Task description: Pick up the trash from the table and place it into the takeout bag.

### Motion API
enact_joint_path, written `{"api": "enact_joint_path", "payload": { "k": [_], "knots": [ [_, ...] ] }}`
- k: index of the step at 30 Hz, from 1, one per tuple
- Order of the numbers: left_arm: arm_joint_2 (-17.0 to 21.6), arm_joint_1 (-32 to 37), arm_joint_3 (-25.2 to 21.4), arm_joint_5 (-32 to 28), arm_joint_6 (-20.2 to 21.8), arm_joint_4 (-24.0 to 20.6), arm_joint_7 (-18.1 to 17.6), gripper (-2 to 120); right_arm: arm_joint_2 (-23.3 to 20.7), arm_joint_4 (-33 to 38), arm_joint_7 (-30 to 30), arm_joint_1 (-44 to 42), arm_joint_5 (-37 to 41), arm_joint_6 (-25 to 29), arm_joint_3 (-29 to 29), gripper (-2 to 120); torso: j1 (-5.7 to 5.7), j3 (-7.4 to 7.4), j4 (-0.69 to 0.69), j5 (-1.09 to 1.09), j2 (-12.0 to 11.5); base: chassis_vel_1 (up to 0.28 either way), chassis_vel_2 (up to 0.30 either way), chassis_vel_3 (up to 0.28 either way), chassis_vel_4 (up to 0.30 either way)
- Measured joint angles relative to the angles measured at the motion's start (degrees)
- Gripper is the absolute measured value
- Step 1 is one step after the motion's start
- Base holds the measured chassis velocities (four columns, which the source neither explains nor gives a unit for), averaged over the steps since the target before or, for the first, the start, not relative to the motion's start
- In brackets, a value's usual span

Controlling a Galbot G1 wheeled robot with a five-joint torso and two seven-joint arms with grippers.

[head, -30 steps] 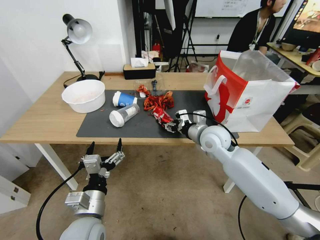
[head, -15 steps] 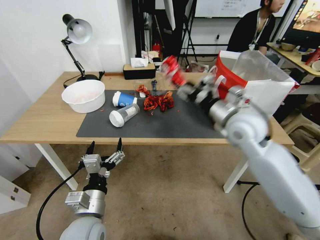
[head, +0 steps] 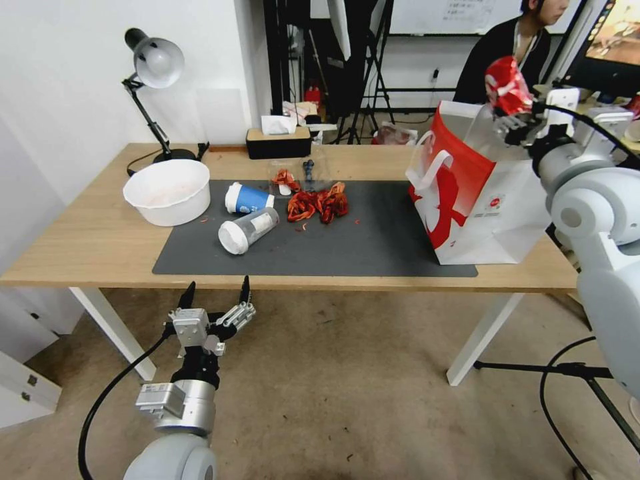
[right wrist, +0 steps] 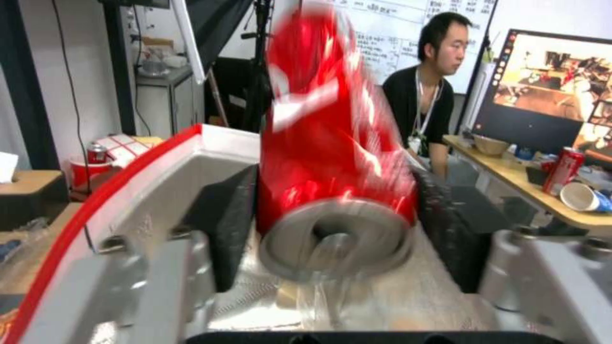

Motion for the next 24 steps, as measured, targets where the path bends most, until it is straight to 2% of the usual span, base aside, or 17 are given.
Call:
{"api": "enact_joint_path", "payload": {
  "k": [3, 4, 6, 8, 9, 10, 11, 13, 14, 17, 19, 21, 24],
  "knots": [
    [0.0, 0.06, -0.01, 0.0, 0.0, -0.09, 0.01, 100, 0.16, 0.06, -0.01, -0.24, -0.03, -0.5, 0.12, 71, 0.0, 0.0, 0.0, -0.01, 0.0, 0.0, 0.0, 0.0, 0.0],
    [0.0, 0.09, -0.02, 0.0, 0.0, -0.16, 0.01, 100, 0.25, 0.08, -0.01, -0.31, -0.13, -0.62, 0.14, 79, 0.0, 0.0, 0.0, -0.01, 0.0, 0.0, 0.0, 0.0, 0.0],
    [0.0, 0.16, -0.07, 0.0, 0.0, -0.22, 0.01, 100, 0.38, 0.1, -0.03, -0.35, -0.26, -0.91, 0.16, 86, 0.0, 0.0, 0.0, -0.01, 0.0, 0.0, 0.0, 0.0, 0.0],
    [0.0, 0.18, -0.1, 0.0, 0.0, -0.24, 0.01, 100, 0.4, 0.13, -0.04, -0.35, -0.26, -1.12, 0.17, 91, 0.0, 0.0, 0.0, -0.01, 0.0, 0.0, 0.0, 0.0, 0.0],
    [0.0, 0.2, -0.16, 0.0, -0.01, -0.26, 0.01, 100, 0.4, 0.23, -0.14, -0.35, -0.11, -0.69, 0.23, 96, 0.0, 0.0, 0.0, -0.01, 0.0, 0.0, 0.0, 0.0, 0.0],
    [0.0, 0.2, -0.16, -0.01, -0.02, -0.28, 0.01, 100, 0.37, 0.37, -0.34, -0.35, 1.57, 1.54, 0.26, 98, 0.0, 0.0, -0.01, -0.01, 0.0, 0.0, 0.0, 0.0, 0.0],
    [0.0, 0.2, -0.16, -0.01, -0.02, -0.28, 0.01, 100, 0.37, 0.37, -0.34, -0.35, 1.57, 1.54, 0.26, 98, 0.0, 0.0, -0.01, -0.01, 0.0, 0.0, 0.0, 0.0, 0.0],
    [0.0, 0.18, -0.17, -0.01, -0.02, -0.28, 0.01, 100, 0.19, 1.07, -2.36, -0.78, 6.47, 8.6, 0.28, 99, 0.0, 0.0, 0.0, -0.03, 0.0, 0.0, 0.0, 0.0, 0.0],
    [0.0, 0.18, -0.17, -0.01, -0.02, -0.28, 0.01, 100, 0.19, 1.07, -2.36, -0.78, 6.47, 8.6, 0.28, 99, 0.0, 0.0, 0.0, -0.03, 0.0, 0.0, 0.0, 0.0, 0.0],
    [0.0, 0.15, -0.23, -0.02, -0.03, -0.28, 0.01, 100, -0.23, 3.97, -13.64, -5.2, 13.5, 24.73, 1.17, 100, 0.01, 0.0, 0.0, -0.03, 0.0, 0.0, 0.0, 0.0, 0.0],
    [0.01, 0.15, -0.23, -0.02, -0.03, -0.28, 0.01, 100, -0.26, 4.58, -15.01, -6.08, 13.87, 26.34, 1.31, 100, 0.01, 0.0, 0.0, -0.02, 0.0, 0.0, 0.0, 0.0, 0.0],
    [-0.01, 0.14, -0.26, -0.05, -0.06, -0.23, -0.01, 100, -0.42, 7.4, -19.77, -10.88, 13.26, 31.93, 1.51, 100, 0.01, -0.01, -0.01, -0.01, 0.0, 0.0, 0.0, 0.0, 0.0],
    [0.0, 0.15, -0.3, -0.09, -0.13, -0.19, -0.02, 100, -0.37, 9.9, -21.18, -14.86, 9.59, 34.22, 1.41, 100, 0.01, -0.01, -0.01, -0.01, 0.0, 0.0, 0.0, 0.0, 0.0]
  ]
}}
